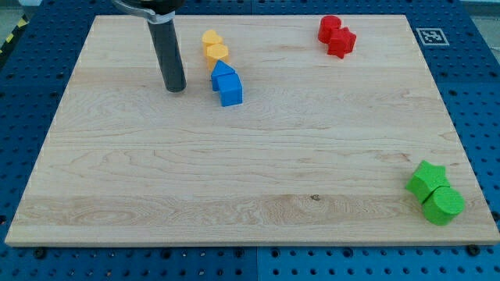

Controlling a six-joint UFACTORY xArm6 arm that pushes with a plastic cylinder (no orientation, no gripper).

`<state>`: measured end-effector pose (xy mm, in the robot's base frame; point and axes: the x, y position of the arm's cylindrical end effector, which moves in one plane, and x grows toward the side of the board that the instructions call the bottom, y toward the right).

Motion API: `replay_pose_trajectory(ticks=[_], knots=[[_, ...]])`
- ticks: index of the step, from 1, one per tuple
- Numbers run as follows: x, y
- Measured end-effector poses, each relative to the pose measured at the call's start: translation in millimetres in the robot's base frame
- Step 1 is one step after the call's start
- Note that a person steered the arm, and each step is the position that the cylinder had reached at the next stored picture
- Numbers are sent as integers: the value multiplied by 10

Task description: Point your arm towards the line of blocks

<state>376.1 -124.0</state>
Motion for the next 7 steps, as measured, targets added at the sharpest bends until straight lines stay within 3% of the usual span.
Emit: replay_pose_trajectory(ticks=[1,2,3,4,5,7], knots=[[89,0],[683,89],[1187,708],[1309,1591],[1126,2136],[341,1932]])
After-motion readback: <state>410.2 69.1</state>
